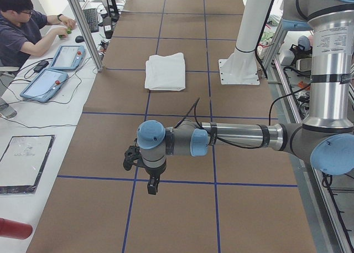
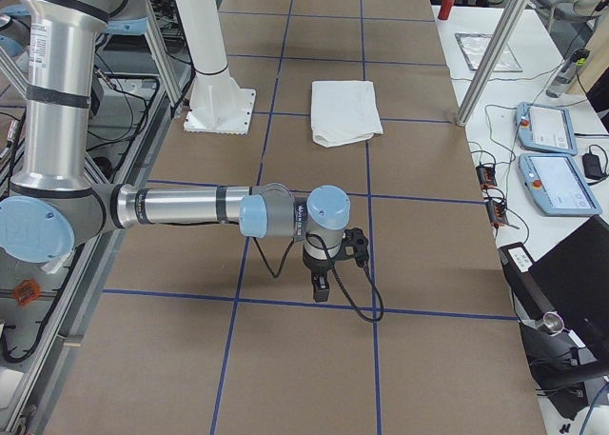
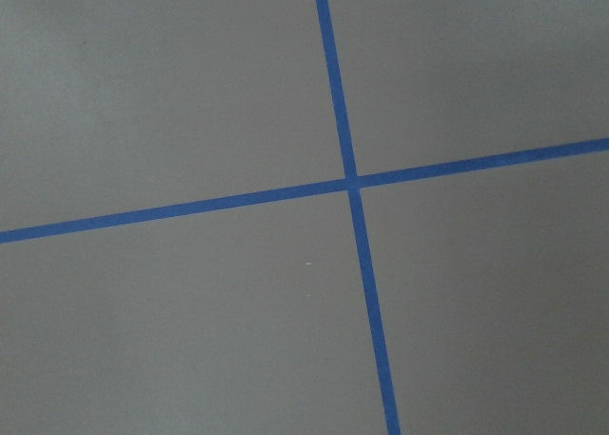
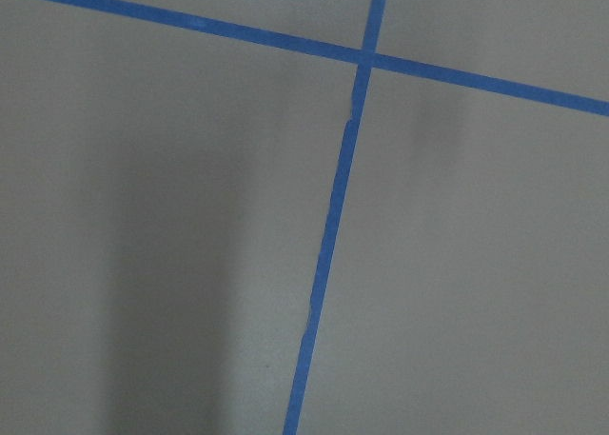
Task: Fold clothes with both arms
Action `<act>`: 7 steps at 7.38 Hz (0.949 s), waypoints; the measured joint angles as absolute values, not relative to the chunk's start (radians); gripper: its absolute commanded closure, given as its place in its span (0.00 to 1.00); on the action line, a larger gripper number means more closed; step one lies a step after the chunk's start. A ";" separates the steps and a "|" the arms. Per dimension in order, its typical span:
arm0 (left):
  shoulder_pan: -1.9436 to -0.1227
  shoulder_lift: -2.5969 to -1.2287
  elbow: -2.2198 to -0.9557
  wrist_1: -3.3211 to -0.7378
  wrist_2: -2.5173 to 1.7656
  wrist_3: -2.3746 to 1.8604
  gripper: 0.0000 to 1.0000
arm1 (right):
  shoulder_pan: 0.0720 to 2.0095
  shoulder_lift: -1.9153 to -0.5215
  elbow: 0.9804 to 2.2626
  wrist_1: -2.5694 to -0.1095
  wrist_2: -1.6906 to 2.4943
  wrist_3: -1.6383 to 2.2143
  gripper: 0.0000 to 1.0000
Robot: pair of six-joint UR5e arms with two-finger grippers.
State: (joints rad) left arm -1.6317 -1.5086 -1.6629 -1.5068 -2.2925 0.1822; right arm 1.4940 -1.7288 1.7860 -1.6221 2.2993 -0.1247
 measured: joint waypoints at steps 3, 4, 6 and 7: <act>-1.643 -1.521 -1.673 -1.480 -2.296 0.195 0.00 | 1.494 -1.727 1.786 -1.621 2.299 -0.125 0.00; -1.640 -1.522 -1.671 -1.489 -2.298 0.197 0.00 | 1.494 -1.726 1.786 -1.621 2.300 -0.126 0.00; -1.636 -1.522 -1.658 -1.508 -2.327 0.196 0.00 | 1.495 -1.728 1.785 -1.621 2.300 -0.126 0.00; -1.635 -1.523 -1.647 -1.528 -2.345 0.196 0.00 | 1.495 -1.730 1.784 -1.621 2.299 -0.126 0.00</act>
